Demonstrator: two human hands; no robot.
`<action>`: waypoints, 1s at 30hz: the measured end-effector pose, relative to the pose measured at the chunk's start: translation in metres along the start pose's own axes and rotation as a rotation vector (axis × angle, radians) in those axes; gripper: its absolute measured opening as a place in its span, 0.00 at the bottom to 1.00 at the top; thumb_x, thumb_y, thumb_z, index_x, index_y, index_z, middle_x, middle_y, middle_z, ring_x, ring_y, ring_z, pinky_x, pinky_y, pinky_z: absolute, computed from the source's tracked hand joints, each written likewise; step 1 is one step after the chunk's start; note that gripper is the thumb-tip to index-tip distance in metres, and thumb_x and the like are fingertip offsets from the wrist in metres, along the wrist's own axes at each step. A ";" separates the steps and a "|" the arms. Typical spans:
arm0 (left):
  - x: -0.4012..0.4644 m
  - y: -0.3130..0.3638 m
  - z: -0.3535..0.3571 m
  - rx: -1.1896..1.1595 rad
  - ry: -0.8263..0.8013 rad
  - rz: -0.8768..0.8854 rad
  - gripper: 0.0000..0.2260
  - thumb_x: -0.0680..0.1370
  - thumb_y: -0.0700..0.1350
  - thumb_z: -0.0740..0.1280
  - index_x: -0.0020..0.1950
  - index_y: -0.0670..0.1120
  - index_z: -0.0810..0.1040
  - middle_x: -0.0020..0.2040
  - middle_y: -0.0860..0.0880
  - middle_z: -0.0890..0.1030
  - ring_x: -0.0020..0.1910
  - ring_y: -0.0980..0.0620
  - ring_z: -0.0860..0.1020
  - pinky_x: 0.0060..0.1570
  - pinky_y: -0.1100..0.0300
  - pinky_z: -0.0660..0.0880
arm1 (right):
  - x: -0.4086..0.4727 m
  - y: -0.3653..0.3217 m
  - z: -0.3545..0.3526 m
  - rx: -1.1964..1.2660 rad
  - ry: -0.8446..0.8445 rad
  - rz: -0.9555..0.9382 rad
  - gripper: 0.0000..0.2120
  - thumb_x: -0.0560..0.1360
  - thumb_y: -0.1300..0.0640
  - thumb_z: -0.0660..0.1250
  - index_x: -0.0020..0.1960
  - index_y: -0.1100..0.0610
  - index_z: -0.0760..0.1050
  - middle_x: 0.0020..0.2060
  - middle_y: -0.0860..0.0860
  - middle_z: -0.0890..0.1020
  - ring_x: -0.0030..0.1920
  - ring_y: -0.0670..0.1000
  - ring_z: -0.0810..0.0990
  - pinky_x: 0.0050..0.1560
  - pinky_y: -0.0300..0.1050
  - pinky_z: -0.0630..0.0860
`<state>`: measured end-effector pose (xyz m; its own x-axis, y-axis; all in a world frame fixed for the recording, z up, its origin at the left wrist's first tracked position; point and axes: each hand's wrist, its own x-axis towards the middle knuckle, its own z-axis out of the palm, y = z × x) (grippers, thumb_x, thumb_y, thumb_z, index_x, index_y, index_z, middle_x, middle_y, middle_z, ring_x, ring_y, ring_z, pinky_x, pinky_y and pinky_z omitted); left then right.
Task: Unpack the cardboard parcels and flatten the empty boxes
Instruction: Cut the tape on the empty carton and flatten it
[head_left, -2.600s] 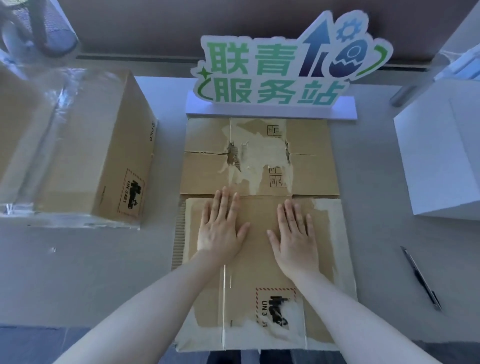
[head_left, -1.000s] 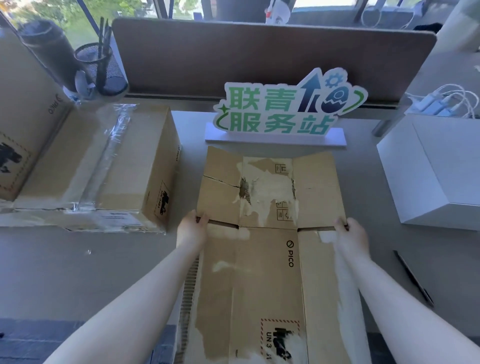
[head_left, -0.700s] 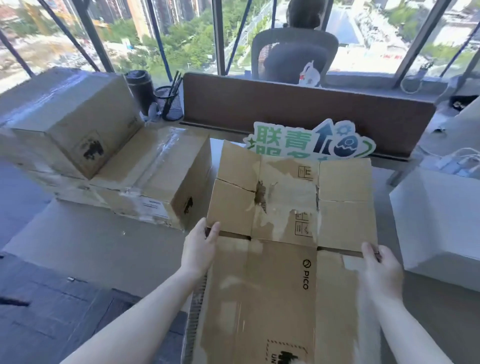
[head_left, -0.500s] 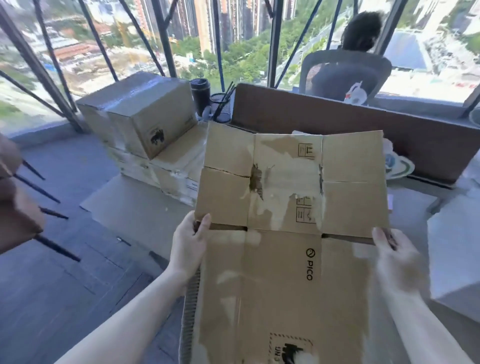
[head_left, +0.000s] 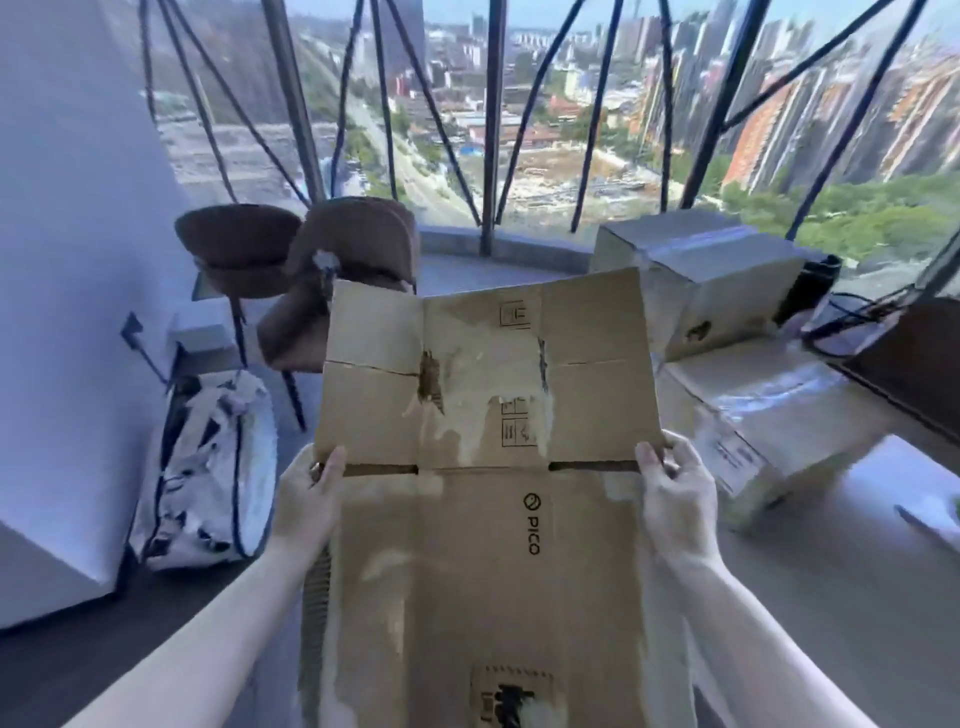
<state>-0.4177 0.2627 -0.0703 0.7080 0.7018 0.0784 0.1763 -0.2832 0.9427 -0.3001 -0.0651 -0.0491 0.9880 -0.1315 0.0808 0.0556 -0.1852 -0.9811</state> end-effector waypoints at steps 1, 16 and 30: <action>0.016 -0.021 -0.014 0.017 0.016 -0.028 0.05 0.83 0.44 0.62 0.54 0.46 0.77 0.47 0.51 0.79 0.49 0.51 0.76 0.43 0.71 0.69 | 0.005 0.003 0.034 -0.011 -0.043 0.000 0.05 0.79 0.57 0.67 0.54 0.51 0.78 0.40 0.48 0.84 0.40 0.50 0.80 0.46 0.48 0.76; 0.205 -0.280 -0.041 0.189 0.071 -0.518 0.21 0.80 0.55 0.61 0.55 0.36 0.75 0.50 0.38 0.80 0.52 0.37 0.77 0.52 0.47 0.72 | 0.071 0.141 0.348 -0.298 -0.310 0.198 0.07 0.82 0.56 0.63 0.46 0.47 0.74 0.50 0.65 0.81 0.42 0.61 0.76 0.42 0.46 0.71; 0.217 -0.634 0.107 0.259 0.133 -0.630 0.17 0.82 0.49 0.62 0.37 0.44 0.63 0.34 0.47 0.66 0.33 0.50 0.64 0.35 0.55 0.59 | 0.122 0.555 0.465 -0.412 -0.382 0.390 0.08 0.81 0.56 0.65 0.56 0.57 0.79 0.46 0.47 0.84 0.47 0.49 0.81 0.53 0.44 0.74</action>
<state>-0.3023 0.5249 -0.6853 0.3301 0.8534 -0.4034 0.6955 0.0690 0.7152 -0.0818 0.2692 -0.6658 0.9105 0.0754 -0.4067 -0.2990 -0.5594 -0.7731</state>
